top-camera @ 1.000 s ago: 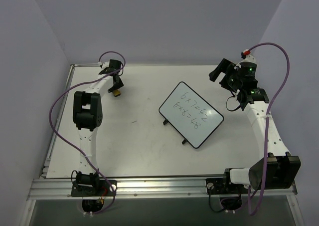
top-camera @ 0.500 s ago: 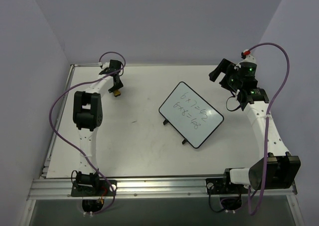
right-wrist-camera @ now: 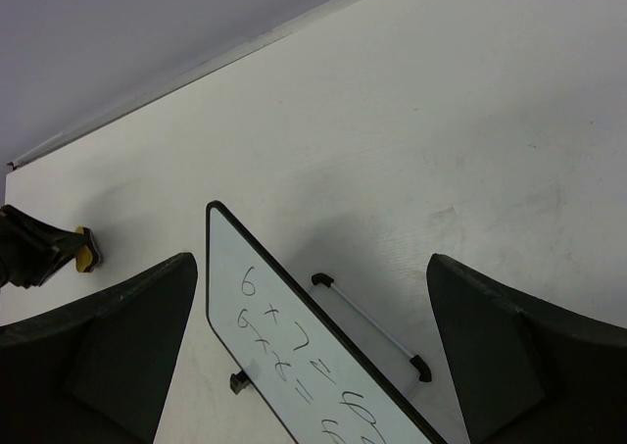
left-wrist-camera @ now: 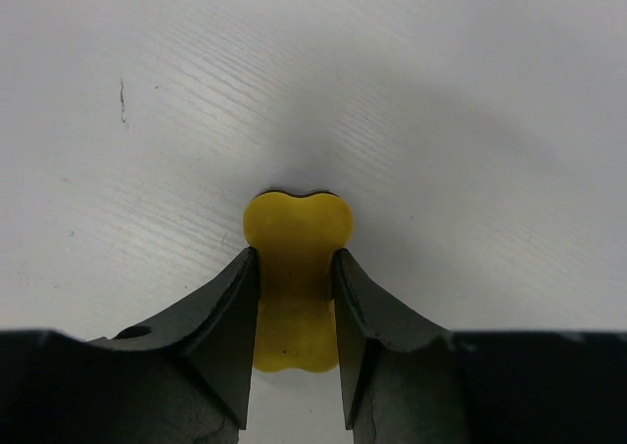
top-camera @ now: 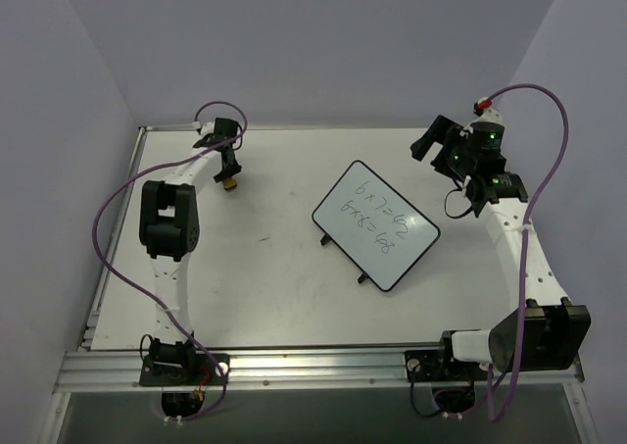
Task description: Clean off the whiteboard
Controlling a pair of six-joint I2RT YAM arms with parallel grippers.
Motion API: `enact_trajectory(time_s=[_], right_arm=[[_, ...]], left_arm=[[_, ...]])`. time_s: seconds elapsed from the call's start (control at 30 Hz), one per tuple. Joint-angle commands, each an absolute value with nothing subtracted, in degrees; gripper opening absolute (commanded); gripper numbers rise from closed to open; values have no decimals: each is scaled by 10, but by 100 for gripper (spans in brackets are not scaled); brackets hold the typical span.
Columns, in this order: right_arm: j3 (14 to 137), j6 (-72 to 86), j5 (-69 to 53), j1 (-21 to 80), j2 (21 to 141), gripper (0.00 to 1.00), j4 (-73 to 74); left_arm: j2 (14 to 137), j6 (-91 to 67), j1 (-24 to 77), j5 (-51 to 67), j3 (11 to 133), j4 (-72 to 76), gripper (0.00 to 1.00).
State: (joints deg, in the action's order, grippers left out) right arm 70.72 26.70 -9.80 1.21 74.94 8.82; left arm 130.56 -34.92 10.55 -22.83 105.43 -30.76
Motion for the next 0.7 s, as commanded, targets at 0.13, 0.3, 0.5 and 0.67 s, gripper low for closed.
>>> enact_trajectory(time_s=[0.13,0.3,0.5,0.67], right_arm=[[718,257,-76,16,772,100,101],[708,245,-69,11,748,100,115],[654,261,-69,5,672,100,110],[647,277,-73,4,622,99,158]], left_arm=[[1153,-323,105,-155,970,-214,2],[1019,-316,128,-61,847,-114,2],[884,-314,226,0,670,64,2],[873,-315,300,48,602,211,2]])
